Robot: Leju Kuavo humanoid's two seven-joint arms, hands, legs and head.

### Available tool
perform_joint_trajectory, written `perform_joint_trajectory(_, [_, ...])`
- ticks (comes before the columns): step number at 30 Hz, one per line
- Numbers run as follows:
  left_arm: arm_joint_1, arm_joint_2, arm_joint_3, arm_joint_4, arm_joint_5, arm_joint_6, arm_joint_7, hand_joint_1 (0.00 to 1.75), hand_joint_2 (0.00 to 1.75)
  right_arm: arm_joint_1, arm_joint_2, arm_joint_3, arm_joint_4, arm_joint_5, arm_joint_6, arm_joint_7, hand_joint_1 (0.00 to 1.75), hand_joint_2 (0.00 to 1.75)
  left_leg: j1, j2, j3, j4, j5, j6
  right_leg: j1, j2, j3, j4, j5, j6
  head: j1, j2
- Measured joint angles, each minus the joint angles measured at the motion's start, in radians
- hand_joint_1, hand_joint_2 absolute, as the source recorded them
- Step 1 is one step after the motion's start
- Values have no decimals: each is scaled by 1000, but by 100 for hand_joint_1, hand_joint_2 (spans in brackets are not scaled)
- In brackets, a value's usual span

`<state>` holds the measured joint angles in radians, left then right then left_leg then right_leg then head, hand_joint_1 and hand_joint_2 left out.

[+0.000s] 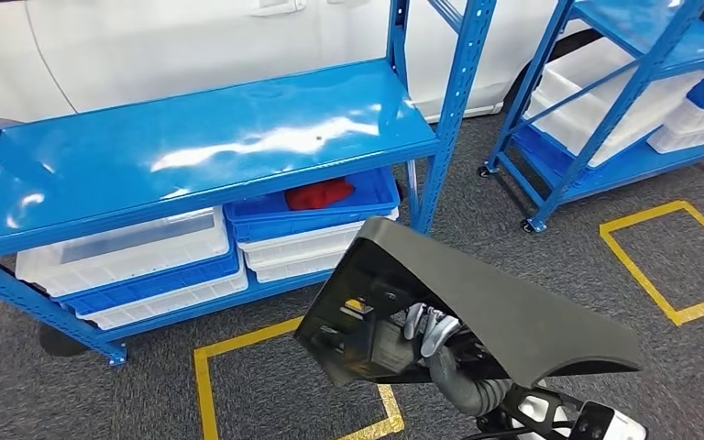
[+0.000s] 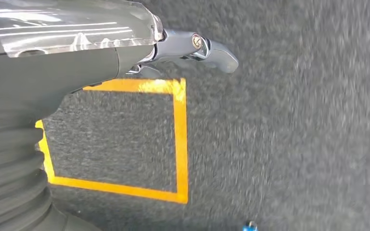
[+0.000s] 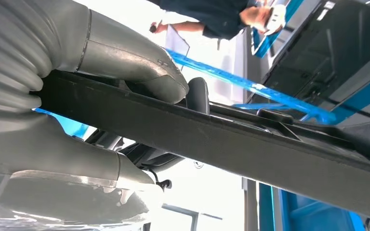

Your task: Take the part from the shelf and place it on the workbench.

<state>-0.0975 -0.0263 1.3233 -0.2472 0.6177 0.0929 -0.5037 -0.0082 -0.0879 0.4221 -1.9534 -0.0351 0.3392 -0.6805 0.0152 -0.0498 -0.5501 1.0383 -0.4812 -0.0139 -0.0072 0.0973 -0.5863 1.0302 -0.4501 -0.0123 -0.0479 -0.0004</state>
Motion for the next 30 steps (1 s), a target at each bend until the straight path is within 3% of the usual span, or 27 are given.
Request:
perform_joint_trajectory(1, [-1,0,-2,0,0,-2,-1,0,175,1,0,2,0,0,0,0,175,175,-1,-6,4,-12,-2,3,-1,10,-4,0,3,7,0,0])
perform_joint_trajectory(3, [-5,-2,-5,0,0,-9,-5,0,175,4,-1,5,0,1,-3,0,175,175,0,10,6,-20,3,13,-4,20,-10,-2,7,21,0,0])
perform_joint_trajectory(5, [-8,-4,-9,0,0,-17,-12,0,175,6,-3,8,-1,1,-11,0,175,175,3,31,7,-29,12,27,-2,-15,-25,29,-16,31,0,0])
perform_joint_trajectory(7, [-4,-6,-13,1,0,-24,-17,0,175,7,-5,11,-2,5,-26,0,175,175,1,54,6,-32,14,34,-1,-68,-74,137,-79,39,0,0])
perform_joint_trajectory(8, [-1,-6,-15,1,0,-26,-18,0,175,8,-5,13,-2,8,-34,0,175,175,0,67,5,-32,14,36,-2,-81,-106,205,-110,43,0,0])
perform_joint_trajectory(9, [1,-6,-17,1,0,-28,-18,0,175,11,-6,16,-2,12,-43,0,175,175,-1,80,4,-32,13,36,-4,-87,-129,258,-127,45,0,0])
perform_joint_trajectory(10, [1,-6,-19,1,0,-29,-17,0,175,14,-6,19,-2,16,-53,0,175,175,-2,93,4,-31,13,36,-5,-90,-137,276,-125,46,0,0])
perform_joint_trajectory(11, [1,-6,-20,1,0,-30,-16,0,175,18,-7,22,-2,19,-62,0,175,175,-2,104,4,-31,12,36,-6,-94,-123,254,-105,46,0,0])
perform_joint_trajectory(13, [-2,-6,-22,1,0,-33,-12,0,175,23,-7,28,-6,21,-77,0,175,175,-3,124,8,-31,9,33,-4,-119,-50,118,-42,40,0,0])
perform_joint_trajectory(15, [-3,-7,-22,1,0,-33,-11,0,175,25,-7,32,-14,16,-85,0,175,175,-8,141,12,-29,5,25,4,-149,5,10,-11,26,0,0])
perform_joint_trajectory(16, [-4,-8,-22,1,0,-32,-10,0,175,25,-7,33,-18,12,-86,0,175,175,-11,148,13,-29,4,21,8,-154,12,-9,-10,19,0,0])
perform_joint_trajectory(18, [-6,-9,-22,1,0,-27,-9,0,175,26,-6,34,-21,5,-84,0,175,175,-13,161,16,-30,1,11,8,-135,9,-12,-7,8,0,0])
perform_joint_trajectory(20, [-10,-11,-22,1,0,-23,-3,0,175,25,-5,36,-21,4,-77,0,175,175,-10,129,11,-9,-19,1,1,-117,11,-21,0,-3,0,0])
perform_joint_trajectory(22, [-9,-12,-22,1,0,-21,1,0,175,20,-3,41,-18,5,-72,0,175,175,-6,77,-30,88,-78,-6,-2,-99,11,-26,5,-12,0,0])
perform_joint_trajectory(24, [-3,-13,-21,1,0,-21,2,0,175,14,-2,47,-12,6,-69,0,175,175,-4,60,-87,213,-129,-9,-2,-76,9,-24,7,-15,0,0])
perform_joint_trajectory(25, [-1,-14,-21,1,0,-22,2,0,175,12,-1,49,-8,7,-67,0,175,175,-4,59,-101,241,-130,-10,-2,-63,8,-23,7,-15,0,0])
perform_joint_trajectory(26, [0,-16,-20,1,0,-23,2,0,175,10,-1,51,-3,7,-65,0,175,175,-2,59,-99,234,-112,-11,-2,-50,8,-20,7,-14,0,0])
perform_joint_trajectory(27, [0,-17,-20,1,0,-24,2,0,175,6,-1,52,1,6,-61,0,175,175,1,55,-80,189,-79,-12,-3,-37,8,-16,6,-12,0,0])
perform_joint_trajectory(28, [0,-18,-20,1,0,-25,2,0,175,2,-1,54,5,6,-58,0,175,175,4,41,-53,125,-43,-12,-4,-25,7,-10,3,-8,0,0])
perform_joint_trajectory(30, [0,-20,-19,1,0,-26,1,0,175,-10,-1,56,12,3,-52,0,175,175,10,2,-9,20,-5,-10,-3,-3,-2,4,0,3,0,0])
